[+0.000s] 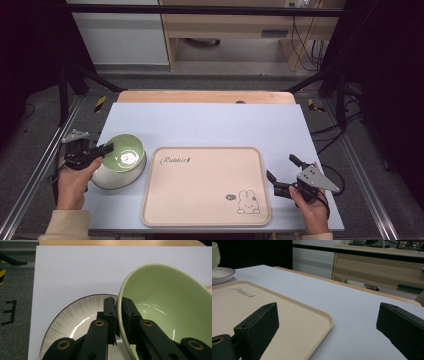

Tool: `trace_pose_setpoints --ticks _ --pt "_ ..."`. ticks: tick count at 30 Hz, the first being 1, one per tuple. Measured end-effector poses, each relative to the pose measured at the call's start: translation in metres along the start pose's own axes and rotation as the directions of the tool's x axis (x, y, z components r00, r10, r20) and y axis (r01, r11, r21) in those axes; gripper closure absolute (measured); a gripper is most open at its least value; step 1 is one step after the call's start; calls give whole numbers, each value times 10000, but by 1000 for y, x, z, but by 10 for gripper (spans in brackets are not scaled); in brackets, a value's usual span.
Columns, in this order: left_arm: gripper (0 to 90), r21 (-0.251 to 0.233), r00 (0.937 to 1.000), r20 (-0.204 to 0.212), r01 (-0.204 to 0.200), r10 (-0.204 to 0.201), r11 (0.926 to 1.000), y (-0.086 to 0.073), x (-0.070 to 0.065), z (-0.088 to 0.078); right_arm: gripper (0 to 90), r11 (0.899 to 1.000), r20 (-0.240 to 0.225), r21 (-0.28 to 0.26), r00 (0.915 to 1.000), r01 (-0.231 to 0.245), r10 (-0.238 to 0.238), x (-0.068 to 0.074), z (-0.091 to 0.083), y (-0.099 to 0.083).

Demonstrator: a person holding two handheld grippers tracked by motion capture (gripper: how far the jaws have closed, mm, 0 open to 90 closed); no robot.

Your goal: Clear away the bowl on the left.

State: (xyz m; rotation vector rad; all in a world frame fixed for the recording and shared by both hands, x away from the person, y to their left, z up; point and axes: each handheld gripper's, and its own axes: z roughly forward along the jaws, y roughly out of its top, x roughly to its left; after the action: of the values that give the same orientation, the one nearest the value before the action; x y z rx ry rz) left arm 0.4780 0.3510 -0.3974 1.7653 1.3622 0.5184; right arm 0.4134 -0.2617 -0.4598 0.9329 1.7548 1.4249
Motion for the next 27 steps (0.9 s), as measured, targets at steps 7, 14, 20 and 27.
trace_pose_setpoints --ticks 7,14,20,27 --pt "828 -138 9998 106 -185 187 9997 2 -12 1 45 10000 56 56 10000 -37 36 0 0 -1" --pt "829 -105 9981 365 -503 506 9987 5 -29 8 44 10000 37 53 10000 73 -74 1 -1 -1" --pt "829 -85 9955 603 -722 726 9974 6 -46 13 44 10000 14 48 10000 38 -38 -1 0 -1" --pt "829 -202 9912 823 -1019 1033 9946 9 -65 20 44 10000 -144 76 9999 64 -62 2 2 -1"
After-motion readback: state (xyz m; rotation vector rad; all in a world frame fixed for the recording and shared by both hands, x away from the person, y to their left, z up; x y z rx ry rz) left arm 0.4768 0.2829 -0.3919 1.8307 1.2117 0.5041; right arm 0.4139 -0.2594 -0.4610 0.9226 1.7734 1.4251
